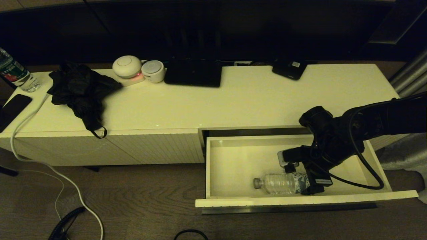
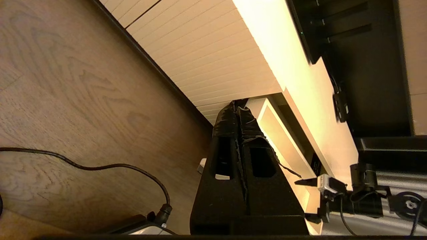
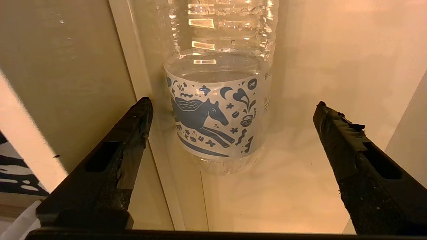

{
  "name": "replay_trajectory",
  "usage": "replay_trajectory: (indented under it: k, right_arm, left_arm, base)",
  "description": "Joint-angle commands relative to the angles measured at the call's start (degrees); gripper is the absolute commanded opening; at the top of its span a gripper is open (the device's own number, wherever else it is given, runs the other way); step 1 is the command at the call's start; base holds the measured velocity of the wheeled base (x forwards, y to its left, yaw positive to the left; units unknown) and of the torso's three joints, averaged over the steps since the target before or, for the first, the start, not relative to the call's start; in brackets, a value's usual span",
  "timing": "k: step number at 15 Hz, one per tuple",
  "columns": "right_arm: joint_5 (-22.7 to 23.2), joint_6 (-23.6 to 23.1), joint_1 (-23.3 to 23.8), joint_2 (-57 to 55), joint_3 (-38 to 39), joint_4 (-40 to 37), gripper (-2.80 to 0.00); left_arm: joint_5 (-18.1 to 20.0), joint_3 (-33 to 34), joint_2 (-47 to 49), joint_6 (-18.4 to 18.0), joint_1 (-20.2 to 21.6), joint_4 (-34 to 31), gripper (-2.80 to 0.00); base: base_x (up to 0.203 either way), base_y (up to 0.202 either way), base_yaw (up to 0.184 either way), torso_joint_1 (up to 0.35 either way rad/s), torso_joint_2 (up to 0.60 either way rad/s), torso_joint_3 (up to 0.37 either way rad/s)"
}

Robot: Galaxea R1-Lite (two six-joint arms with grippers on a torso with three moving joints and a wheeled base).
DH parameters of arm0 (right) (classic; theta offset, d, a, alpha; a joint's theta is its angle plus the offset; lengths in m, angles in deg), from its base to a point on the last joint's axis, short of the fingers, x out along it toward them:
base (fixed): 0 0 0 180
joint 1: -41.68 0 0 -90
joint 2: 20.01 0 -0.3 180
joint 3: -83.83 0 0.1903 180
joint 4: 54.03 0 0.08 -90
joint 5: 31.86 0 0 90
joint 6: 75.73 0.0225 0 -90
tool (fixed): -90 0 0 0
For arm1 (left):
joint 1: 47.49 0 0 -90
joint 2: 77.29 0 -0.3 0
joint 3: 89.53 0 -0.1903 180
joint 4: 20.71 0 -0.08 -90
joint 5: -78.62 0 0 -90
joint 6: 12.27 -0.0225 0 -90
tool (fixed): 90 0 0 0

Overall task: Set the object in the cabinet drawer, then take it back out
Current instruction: Take the mineral water out of the drawer and put it on the table

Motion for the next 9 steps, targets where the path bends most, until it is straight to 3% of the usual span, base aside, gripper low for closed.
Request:
replay_trajectory:
  k: [1, 9]
  right_arm:
    - [0.00, -0.38, 0.07, -0.21, -0.12, -0.19, 0.00]
    - [0.09, -0.38, 0.07, -1.00, -0.20, -0.03, 0.00]
  left_arm:
    - [-0.03, 0.00, -0.09, 0.33, 0.00, 0.03, -2.80]
    - [-0.03, 0.01, -0.09, 0.33, 0.00, 0.03, -2.80]
  base:
    - [0.000, 0.000, 0.000, 0.000, 0.00, 0.000]
    - [0.000, 0.000, 0.000, 0.000, 0.00, 0.000]
